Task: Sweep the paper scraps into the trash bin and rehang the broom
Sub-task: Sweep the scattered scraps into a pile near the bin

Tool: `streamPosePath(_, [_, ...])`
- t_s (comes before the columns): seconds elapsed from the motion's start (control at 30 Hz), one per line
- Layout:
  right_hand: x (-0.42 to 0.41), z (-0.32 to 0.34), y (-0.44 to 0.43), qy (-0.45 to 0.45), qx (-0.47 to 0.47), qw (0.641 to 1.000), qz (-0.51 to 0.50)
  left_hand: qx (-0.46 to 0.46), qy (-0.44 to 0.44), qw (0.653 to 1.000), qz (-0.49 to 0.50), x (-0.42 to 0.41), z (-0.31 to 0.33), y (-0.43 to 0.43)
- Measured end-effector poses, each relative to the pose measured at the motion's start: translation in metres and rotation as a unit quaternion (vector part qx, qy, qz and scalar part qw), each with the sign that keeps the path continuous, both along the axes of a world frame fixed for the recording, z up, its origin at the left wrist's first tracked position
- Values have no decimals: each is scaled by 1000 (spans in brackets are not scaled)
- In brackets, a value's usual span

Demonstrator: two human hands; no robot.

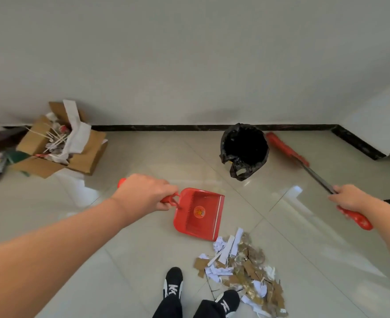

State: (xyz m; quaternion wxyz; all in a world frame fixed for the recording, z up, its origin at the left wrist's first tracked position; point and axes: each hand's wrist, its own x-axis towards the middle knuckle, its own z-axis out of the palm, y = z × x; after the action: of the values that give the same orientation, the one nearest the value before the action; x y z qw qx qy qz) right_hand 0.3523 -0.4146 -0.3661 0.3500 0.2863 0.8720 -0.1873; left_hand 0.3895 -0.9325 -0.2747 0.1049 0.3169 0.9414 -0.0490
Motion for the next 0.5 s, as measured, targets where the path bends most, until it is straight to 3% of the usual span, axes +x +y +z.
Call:
streamPosePath(0.1, [31, -2, -22, -30, 16, 998, 57, 6, 19, 1000, -11, -5, -2, -1])
streamPosePath(0.33, [198, 10, -68, -119, -12, 992, 46, 36, 30, 999, -11, -4, 0, 7])
streamPosePath(0.5, [316, 49, -140, -203, -36, 978, 46, -41, -44, 998, 28, -6, 6, 14])
